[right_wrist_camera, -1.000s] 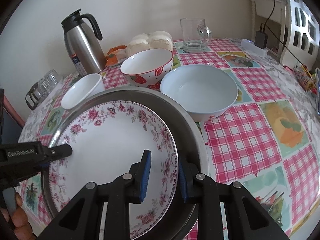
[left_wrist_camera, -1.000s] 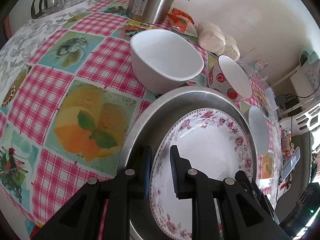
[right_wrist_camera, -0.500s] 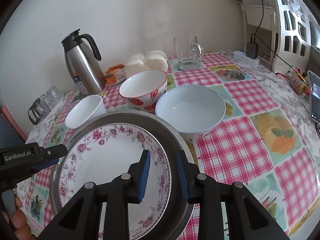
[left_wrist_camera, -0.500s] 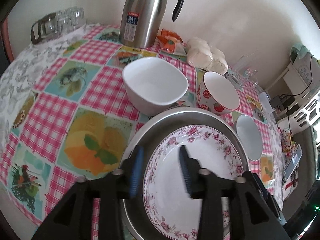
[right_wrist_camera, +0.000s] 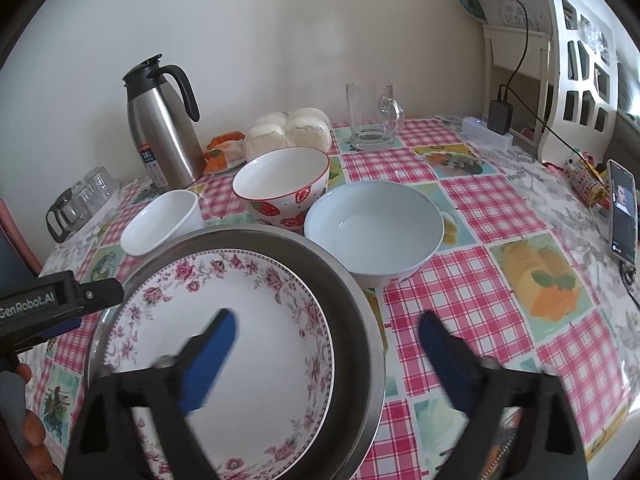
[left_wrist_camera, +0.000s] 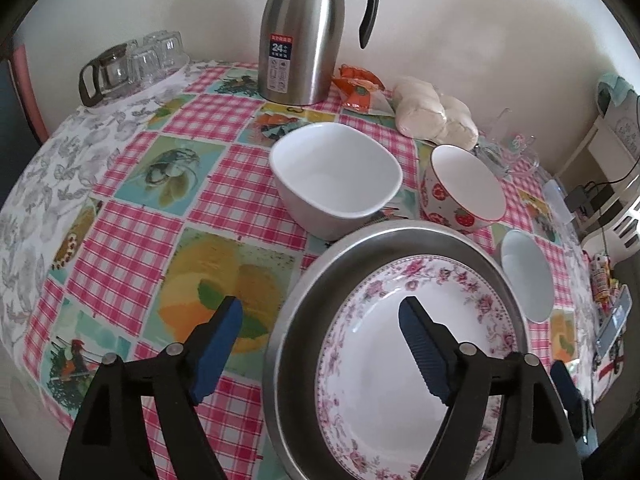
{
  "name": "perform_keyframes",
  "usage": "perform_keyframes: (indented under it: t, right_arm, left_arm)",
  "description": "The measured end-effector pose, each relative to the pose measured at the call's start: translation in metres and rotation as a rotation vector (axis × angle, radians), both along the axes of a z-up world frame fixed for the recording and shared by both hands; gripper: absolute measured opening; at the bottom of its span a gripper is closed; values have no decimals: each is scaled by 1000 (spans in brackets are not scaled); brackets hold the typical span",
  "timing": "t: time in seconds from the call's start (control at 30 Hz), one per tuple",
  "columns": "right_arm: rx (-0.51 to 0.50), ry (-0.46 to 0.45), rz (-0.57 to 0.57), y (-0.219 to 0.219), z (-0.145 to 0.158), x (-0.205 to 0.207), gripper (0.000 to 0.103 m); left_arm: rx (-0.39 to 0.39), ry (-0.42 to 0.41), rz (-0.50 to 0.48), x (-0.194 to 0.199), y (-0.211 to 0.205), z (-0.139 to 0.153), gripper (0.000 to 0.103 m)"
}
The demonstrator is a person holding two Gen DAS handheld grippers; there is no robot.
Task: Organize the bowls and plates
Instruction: 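Lower the floral plate into the basin and open both grippers, then move both tools toward the red-rimmed white bowl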
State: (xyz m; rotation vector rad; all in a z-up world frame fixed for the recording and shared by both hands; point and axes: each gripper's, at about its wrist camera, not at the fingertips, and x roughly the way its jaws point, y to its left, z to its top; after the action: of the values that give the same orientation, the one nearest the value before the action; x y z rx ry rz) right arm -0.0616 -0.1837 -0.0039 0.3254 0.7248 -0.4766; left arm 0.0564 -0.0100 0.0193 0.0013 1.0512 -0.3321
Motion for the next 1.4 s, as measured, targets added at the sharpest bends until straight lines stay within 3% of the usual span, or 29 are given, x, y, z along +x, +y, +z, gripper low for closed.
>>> perform_keyframes:
  t: [0.1,0.33,0.53,0.77,0.93,1.2,1.4]
  right_arm:
    - [-5,-7,-10,-1,0,-1,103]
    - [14,-4,-22,-6,-2,-2,103]
    - [-4,15,-6,-2,-1,1,103]
    - [-12,21,-38,-5,6,-3,103]
    - [9,29,-84,-12,6,-9,103]
    - [-6,41,-138,-25,6,-16,103]
    - [28,51,-174,-41,3,-10,103]
  left_arm:
    - [39,-38,19,-1,1,1,103]
    - [38,-38,27,0,2,0,103]
    - [-31,-56,-10,-4,-5,10,103]
    - [-49,-218,-64,-17,-20,37,103]
    - [-32,-269,-76,-21,-34,47,103]
    - [-35,-154,-56,-4,-60,33,103]
    - [-103,-106,-68,9,-74,32,103]
